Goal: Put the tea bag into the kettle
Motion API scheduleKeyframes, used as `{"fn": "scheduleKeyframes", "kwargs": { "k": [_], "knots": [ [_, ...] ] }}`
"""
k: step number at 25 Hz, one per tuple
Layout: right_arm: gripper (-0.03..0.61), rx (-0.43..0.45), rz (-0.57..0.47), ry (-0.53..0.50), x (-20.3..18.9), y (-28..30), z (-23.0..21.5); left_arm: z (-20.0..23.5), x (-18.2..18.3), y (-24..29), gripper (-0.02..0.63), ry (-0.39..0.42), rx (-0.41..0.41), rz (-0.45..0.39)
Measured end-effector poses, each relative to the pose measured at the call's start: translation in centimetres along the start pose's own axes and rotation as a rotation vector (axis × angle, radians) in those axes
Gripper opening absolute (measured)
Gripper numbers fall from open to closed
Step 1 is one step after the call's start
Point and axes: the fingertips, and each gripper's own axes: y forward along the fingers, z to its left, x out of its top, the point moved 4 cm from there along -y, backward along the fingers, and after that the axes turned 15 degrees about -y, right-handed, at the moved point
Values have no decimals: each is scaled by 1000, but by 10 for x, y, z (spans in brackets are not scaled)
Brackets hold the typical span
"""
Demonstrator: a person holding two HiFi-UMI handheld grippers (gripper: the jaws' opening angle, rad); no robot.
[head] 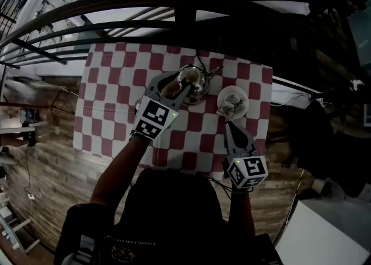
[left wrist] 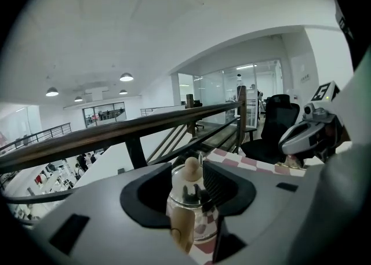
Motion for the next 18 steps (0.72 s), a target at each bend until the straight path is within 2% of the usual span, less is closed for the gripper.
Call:
{"fn": "scheduleKeyframes", "kwargs": {
  "k": [5, 12, 18],
  "knots": [
    [17, -31, 11, 20, -3, 3, -8, -6, 1, 26, 155, 13, -48, 23],
    [17, -62, 36, 41, -10, 4, -16, -5, 2, 43, 153, 13, -50, 24],
    [17, -79, 55, 44, -15, 8, -22, -5, 1, 42, 100, 21, -54, 25]
  ]
}}
